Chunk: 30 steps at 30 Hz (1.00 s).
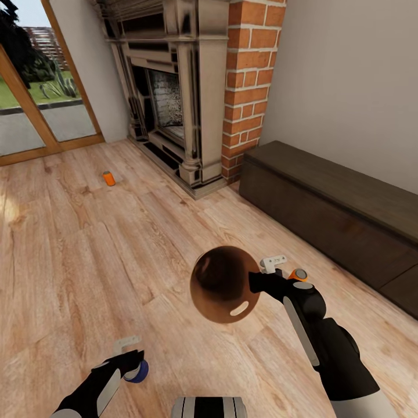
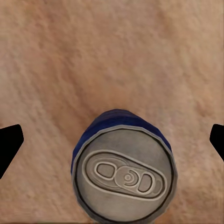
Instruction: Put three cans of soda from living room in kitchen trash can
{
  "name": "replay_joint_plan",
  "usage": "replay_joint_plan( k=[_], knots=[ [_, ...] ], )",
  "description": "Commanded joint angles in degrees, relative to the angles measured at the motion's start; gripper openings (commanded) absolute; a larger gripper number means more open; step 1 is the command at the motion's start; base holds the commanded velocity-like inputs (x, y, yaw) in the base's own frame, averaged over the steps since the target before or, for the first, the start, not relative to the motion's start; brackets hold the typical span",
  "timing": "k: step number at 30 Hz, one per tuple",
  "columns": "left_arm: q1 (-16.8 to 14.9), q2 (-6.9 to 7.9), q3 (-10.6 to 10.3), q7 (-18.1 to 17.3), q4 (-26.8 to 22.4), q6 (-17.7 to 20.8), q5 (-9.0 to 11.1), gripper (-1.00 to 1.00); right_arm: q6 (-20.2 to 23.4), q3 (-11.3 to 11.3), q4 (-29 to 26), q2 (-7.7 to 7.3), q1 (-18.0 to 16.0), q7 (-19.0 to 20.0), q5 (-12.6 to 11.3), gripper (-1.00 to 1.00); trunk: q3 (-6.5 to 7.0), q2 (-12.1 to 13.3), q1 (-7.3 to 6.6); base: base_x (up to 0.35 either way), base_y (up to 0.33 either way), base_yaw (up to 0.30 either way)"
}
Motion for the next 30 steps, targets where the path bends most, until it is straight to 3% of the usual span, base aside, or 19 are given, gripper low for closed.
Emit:
replay_joint_plan(
  k=[1, 30],
  knots=[
    [-0.02, 0.0, 0.0, 0.13, 0.03, 0.0, -0.02, 1.0, 0.02, 0.04, -0.02, 0.01, -0.02, 0.22, -0.84, -1.0, 0.01, 0.0, -0.01, 0.0, 0.0, 0.0],
    [-0.09, -0.26, 0.0, 3.24, 0.12, 0.23, -0.28, 1.0, -0.06, 0.33, 0.22, 0.01, -0.02, 0.22, -0.84, -1.0, 0.01, 0.0, -0.01, 0.0, 0.0, 0.0]
  ],
)
